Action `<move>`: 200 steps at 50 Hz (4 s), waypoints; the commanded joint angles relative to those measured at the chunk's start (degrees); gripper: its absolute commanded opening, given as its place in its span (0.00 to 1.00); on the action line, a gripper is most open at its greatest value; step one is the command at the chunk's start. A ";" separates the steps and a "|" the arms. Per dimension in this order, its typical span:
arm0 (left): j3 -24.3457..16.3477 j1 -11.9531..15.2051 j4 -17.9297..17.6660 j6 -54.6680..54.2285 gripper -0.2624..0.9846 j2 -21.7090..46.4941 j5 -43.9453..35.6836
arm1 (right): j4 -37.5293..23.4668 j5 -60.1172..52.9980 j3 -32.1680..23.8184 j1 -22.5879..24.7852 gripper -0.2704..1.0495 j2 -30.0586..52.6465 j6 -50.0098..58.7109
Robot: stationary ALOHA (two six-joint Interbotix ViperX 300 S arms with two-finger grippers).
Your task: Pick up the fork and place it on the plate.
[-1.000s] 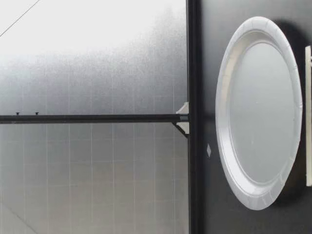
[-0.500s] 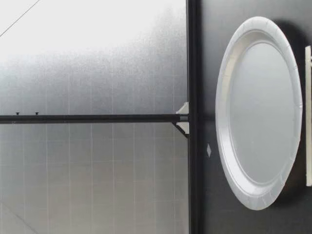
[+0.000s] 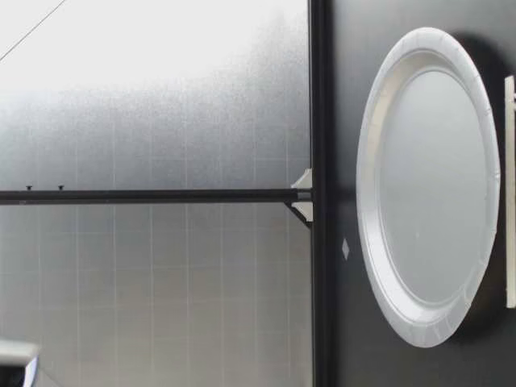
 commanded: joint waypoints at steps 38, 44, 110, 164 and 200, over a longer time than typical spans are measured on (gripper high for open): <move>-13.97 -8.88 29.09 -19.51 0.66 27.51 -10.46 | 0.09 0.62 1.58 -0.35 0.12 0.44 -0.09; -14.85 -9.76 30.41 -21.97 0.66 28.83 -10.46 | 0.09 0.09 2.02 -0.35 0.12 0.44 0.00; -16.00 -10.02 34.01 -21.80 0.29 32.08 -10.99 | 0.09 -0.09 3.60 -0.35 0.12 -1.05 1.76; -8.70 6.68 55.99 -13.97 0.30 5.89 -69.08 | -1.58 -15.03 -3.08 -0.35 0.69 10.11 0.97; -2.81 8.17 42.45 2.46 0.30 8.88 -89.12 | -1.85 -35.51 -14.59 -0.70 0.68 42.45 5.01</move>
